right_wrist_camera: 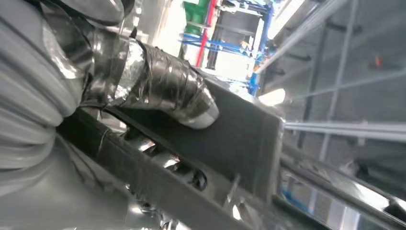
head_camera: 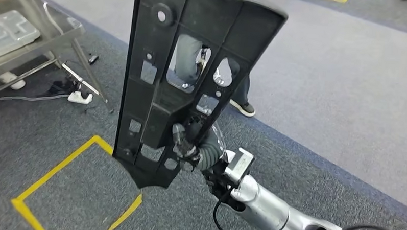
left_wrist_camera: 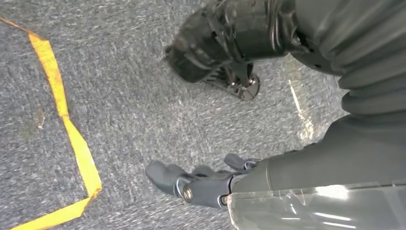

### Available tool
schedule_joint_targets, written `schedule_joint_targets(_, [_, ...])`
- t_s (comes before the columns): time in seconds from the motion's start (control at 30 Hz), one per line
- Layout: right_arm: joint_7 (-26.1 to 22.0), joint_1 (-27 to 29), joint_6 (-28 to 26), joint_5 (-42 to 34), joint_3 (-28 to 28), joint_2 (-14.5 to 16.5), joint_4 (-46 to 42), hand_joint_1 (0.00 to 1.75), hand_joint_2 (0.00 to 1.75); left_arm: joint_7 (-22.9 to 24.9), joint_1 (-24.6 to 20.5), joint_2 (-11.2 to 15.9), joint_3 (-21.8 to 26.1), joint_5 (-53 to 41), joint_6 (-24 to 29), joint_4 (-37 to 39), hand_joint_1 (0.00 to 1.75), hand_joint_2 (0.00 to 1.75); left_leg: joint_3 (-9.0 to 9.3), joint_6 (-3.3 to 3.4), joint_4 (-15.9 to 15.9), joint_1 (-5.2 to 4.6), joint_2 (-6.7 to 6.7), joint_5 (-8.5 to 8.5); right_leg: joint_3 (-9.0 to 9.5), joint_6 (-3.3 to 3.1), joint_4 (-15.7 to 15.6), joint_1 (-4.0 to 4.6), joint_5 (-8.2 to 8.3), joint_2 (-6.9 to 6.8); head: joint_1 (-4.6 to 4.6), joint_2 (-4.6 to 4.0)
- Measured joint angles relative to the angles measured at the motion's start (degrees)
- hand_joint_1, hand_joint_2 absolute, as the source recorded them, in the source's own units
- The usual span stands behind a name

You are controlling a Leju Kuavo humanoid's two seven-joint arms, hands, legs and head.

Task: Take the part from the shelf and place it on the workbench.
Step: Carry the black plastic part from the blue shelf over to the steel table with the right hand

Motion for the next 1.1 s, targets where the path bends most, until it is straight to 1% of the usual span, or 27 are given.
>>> schedule_joint_targets(0.03, [0.0, -0.1, 0.0, 0.0, 0.0, 0.0, 0.0, 1.75, 1.75, 0.0, 0.2, 0.0, 0.0, 0.0, 0.0, 0.0, 0.00, 1.75, -0.14, -0.25, 0.2, -0.03, 0.54, -0.14, 0.33, -0.43, -0.3, -0.01, -0.02, -0.71, -0.02, -0.01])
schedule_joint_targets(0.07, [0.0, -0.2, 0.1, 0.0, 0.0, 0.0, 0.0, 1.75, 1.75, 0.0, 0.3, 0.1, 0.0, 0.0, 0.0, 0.0, 0.00, 1.75, -0.67, -0.51, 1.3, -0.08, 1.96, -0.67, 0.75, -0.81, -0.7, -0.05, -0.01, -1.51, -0.10, -0.01])
schedule_joint_targets(0.13, [0.0, -0.3, 0.1, 0.2, 0.0, 0.0, 0.0, 1.75, 1.75, -0.1, 0.2, 0.1, 0.0, 0.1, 0.0, 0.0, 0.00, 1.75, -3.35, -1.04, 6.4, -0.11, 5.94, -2.97, 1.60, -1.37, -1.3, 0.13, -0.21, -3.21, -0.23, -0.01])
schedule_joint_targets(0.17, [0.1, -0.3, 0.1, 0.3, 0.0, 0.0, 0.0, 1.75, 1.75, -0.2, 0.1, 0.1, 0.0, 0.1, 0.0, 0.0, 0.00, 1.75, -5.43, -1.26, 9.9, 0.03, 7.17, -4.38, 1.89, -1.55, -1.4, 0.30, -0.40, -4.14, -0.29, -0.01])
schedule_joint_targets(0.2, [0.1, -0.3, 0.1, 0.5, 0.0, 0.0, 0.0, 1.75, 1.75, -0.4, 0.1, 0.1, 0.0, 0.1, -0.1, 0.0, 0.00, 1.75, -7.41, -1.41, 13.0, 0.18, 7.72, -5.34, 2.11, -1.62, -1.4, 0.46, -0.62, -5.04, -0.29, -0.01])
schedule_joint_targets(0.23, [0.2, -0.3, 0.1, 0.6, 0.0, 0.0, 0.0, 1.75, 1.75, -0.5, 0.1, 0.1, 0.0, 0.1, -0.2, 0.0, 0.00, 1.75, -8.61, -1.49, 14.5, 0.28, 7.96, -5.33, 2.34, -1.65, -1.4, 0.57, -0.89, -5.88, -0.29, -0.01])
schedule_joint_targets(0.27, [0.2, -0.3, 0.1, 0.6, 0.0, 0.0, 0.0, 1.75, 1.75, -0.7, 0.2, 0.0, 0.0, 0.2, -0.2, 0.0, 0.00, 1.75, -8.92, -1.49, 14.3, 0.35, 8.14, -4.33, 2.66, -1.64, -1.4, 0.65, -1.20, -6.71, -0.29, -0.01])
schedule_joint_targets(0.3, [0.2, -0.3, 0.1, 0.7, 0.0, 0.0, 0.0, 1.75, 1.75, -0.7, 0.3, 0.0, 0.0, 0.2, -0.3, 0.0, 0.00, 1.75, -7.96, -1.39, 11.9, 0.38, 8.36, -2.33, 3.07, -1.59, -1.4, 0.71, -1.53, -7.46, -0.30, -0.01])
schedule_joint_targets(0.33, [0.2, -0.3, 0.2, 0.7, 0.0, 0.0, 0.0, 1.75, 1.75, -0.8, 0.4, 0.0, 0.0, 0.2, -0.3, 0.0, 0.00, 1.75, -6.09, -1.15, 7.8, 0.31, 8.98, 0.07, 3.55, -1.51, -1.4, 0.78, -1.89, -8.11, -0.30, -0.01])
schedule_joint_targets(0.37, [0.2, -0.3, 0.2, 0.7, 0.0, 0.0, 0.0, 1.75, 1.75, -0.8, 0.4, 0.0, 0.0, 0.2, -0.3, 0.0, 0.00, 1.75, -4.23, -0.84, 4.1, 0.07, 10.09, 1.68, 3.99, -1.38, -1.6, 0.87, -2.22, -8.69, -0.30, -0.01])
schedule_joint_targets(0.4, [0.3, -0.3, 0.3, 0.7, 0.0, 0.0, 0.0, 1.75, 1.75, -0.8, 0.3, 0.0, 0.0, 0.2, -0.3, 0.0, 0.00, 1.75, -2.79, -0.51, 1.2, -0.30, 11.08, 2.66, 4.36, -1.18, -1.7, 0.99, -2.49, -9.20, -0.29, -0.01])
schedule_joint_targets(0.43, [0.3, -0.4, 0.4, 0.7, 0.0, 0.0, 0.0, 1.75, 1.75, -0.7, 0.2, 0.0, 0.0, 0.2, -0.2, 0.0, 0.00, 1.75, -2.03, -0.22, -0.3, -0.69, 11.81, 2.89, 4.64, -0.92, -1.8, 1.08, -2.68, -9.66, -0.28, -0.01])
schedule_joint_targets(0.47, [0.4, -0.4, 0.6, 0.7, 0.0, 0.0, 0.1, 1.75, 1.75, -0.5, 0.2, 0.1, -0.1, 0.2, -0.1, 0.0, 0.00, 1.75, -1.86, 0.05, -0.4, -1.06, 11.96, 2.59, 4.87, -0.62, -2.1, 1.10, -2.82, -10.11, -0.28, -0.01])
schedule_joint_targets(0.53, [0.7, -0.5, 0.9, 0.7, 0.0, -0.1, 0.1, 1.75, 1.75, -0.3, 0.3, 0.1, -0.1, 0.3, 0.0, 0.0, 0.00, 1.75, -1.31, 0.53, -1.1, -1.13, 10.83, 2.57, 5.54, 0.11, -2.3, 1.00, -3.26, -10.62, -0.28, -0.01])
schedule_joint_targets(0.6, [1.1, -0.7, 1.1, 0.7, 0.0, -0.1, 0.2, 1.75, 1.75, -0.1, 0.2, 0.2, -0.1, 0.3, 0.1, 0.0, 0.00, 1.75, -0.21, 1.23, -2.1, -0.74, 9.61, 2.57, 5.03, 0.47, -0.2, 0.85, -4.65, -8.42, -0.23, -0.01])
schedule_joint_targets(0.63, [1.2, -0.8, 1.3, 0.7, 0.0, -0.1, 0.2, 1.75, 1.75, -0.1, 0.1, 0.2, -0.1, 0.3, 0.1, 0.0, 0.00, 1.75, 0.27, 1.60, -2.4, -0.51, 8.99, 2.55, 3.55, 0.44, 2.7, 0.76, -5.92, -6.75, -0.21, -0.01])
schedule_joint_targets(0.67, [1.4, -0.7, 1.4, 0.7, 0.0, -0.1, 0.3, 1.75, 1.75, -0.1, 0.0, 0.2, -0.2, 0.3, 0.1, 0.0, 0.00, 1.75, 0.50, 1.94, -2.5, -0.52, 8.29, 2.44, 1.35, 0.37, 6.6, 0.84, -7.36, -5.43, -0.17, -0.02])
schedule_joint_targets(0.7, [1.4, -0.7, 1.6, 0.7, 0.0, -0.1, 0.4, 1.75, 1.75, -0.1, -0.1, 0.2, -0.3, 0.3, 0.1, 0.0, 0.00, 1.75, 0.60, 2.17, -2.5, -0.53, 7.56, 2.35, -1.14, 0.35, 10.6, 0.87, -8.53, -4.84, -0.17, -0.01])
schedule_joint_targets(0.73, [1.5, -0.6, 1.7, 0.7, 0.0, -0.2, 0.5, 1.75, 1.75, 0.0, -0.2, 0.1, -0.3, 0.3, 0.0, 0.0, 0.00, 1.75, 0.69, 2.23, -2.4, -0.54, 6.68, 2.21, -3.20, 0.40, 13.3, 0.90, -8.84, -4.62, -0.17, -0.01])
schedule_joint_targets(0.77, [1.7, -0.6, 1.8, 0.7, 0.0, -0.3, 0.6, 1.75, 1.75, 0.0, -0.2, 0.1, -0.4, 0.4, 0.0, 0.0, 0.00, 1.75, 0.79, 2.21, -2.3, -0.53, 5.79, 2.05, -4.35, 0.46, 13.9, 0.88, -7.97, -4.54, -0.17, -0.01])
schedule_joint_targets(0.8, [1.8, -0.5, 1.8, 0.7, 0.0, -0.3, 0.7, 1.75, 1.75, 0.0, -0.1, 0.1, -0.4, 0.4, 0.0, 0.0, 0.00, 1.75, 0.92, 2.09, -2.1, -0.48, 4.88, 1.84, -4.33, 0.50, 12.3, 0.83, -5.96, -4.41, -0.17, -0.01])
schedule_joint_targets(0.87, [2.2, -0.6, 1.9, 0.6, 0.0, -0.4, 0.9, 1.75, 1.75, 0.1, 0.1, 0.1, -0.5, 0.5, 0.0, 0.0, 0.00, 1.75, 1.06, 1.65, -1.3, -0.36, 3.25, 1.21, -2.06, 0.53, 5.1, 0.59, -1.15, -3.19, -0.16, -0.01])
schedule_joint_targets(0.9, [2.4, -0.7, 2.1, 0.5, 0.0, -0.4, 1.0, 1.75, 1.75, 0.1, 0.1, 0.1, -0.5, 0.5, 0.0, 0.0, 0.00, 1.75, 0.92, 1.37, -0.8, -0.40, 2.56, 0.84, -0.95, 0.49, 1.9, 0.46, 0.22, -2.42, -0.18, -0.01])
schedule_joint_targets(0.93, [2.6, -0.7, 2.4, 0.4, 0.0, -0.5, 1.1, 1.75, 1.75, 0.1, 0.0, 0.1, -0.6, 0.5, -0.1, 0.0, 0.00, 1.75, 0.71, 1.08, -0.5, -0.39, 2.07, 0.60, -0.21, 0.41, 0.0, 0.45, 0.74, -1.80, -0.20, -0.01])
schedule_joint_targets(0.97, [2.8, -0.8, 2.7, 0.2, 0.0, -0.5, 1.1, 1.75, 1.75, 0.1, 0.0, 0.1, -0.7, 0.5, -0.1, 0.0, 0.00, 1.75, 0.49, 0.76, -0.4, -0.39, 1.72, 0.47, 0.04, 0.23, -0.7, 0.53, 0.49, -1.57, -0.21, -0.01])
schedule_joint_targets(1.03, [2.9, -1.0, 3.5, -0.1, 0.0, -0.6, 1.3, 1.75, 1.75, 0.1, 0.2, 0.2, -0.7, 0.5, -0.1, 0.0, 0.00, 1.75, 0.28, 0.13, -0.6, -0.23, 1.42, 0.42, 0.41, -0.34, -1.2, 0.57, 0.62, -1.91, -0.21, -0.01])
schedule_joint_targets(1.1, [3.0, -1.2, 3.9, -0.2, 0.0, -0.6, 1.5, 1.75, 1.75, 0.1, 0.4, 0.3, -0.8, 0.5, -0.2, 0.0, 0.00, 1.75, -0.39, -0.56, 0.9, -0.31, 3.51, -0.58, 1.02, -0.94, -1.8, 0.33, 0.80, -2.40, -0.31, -0.01])
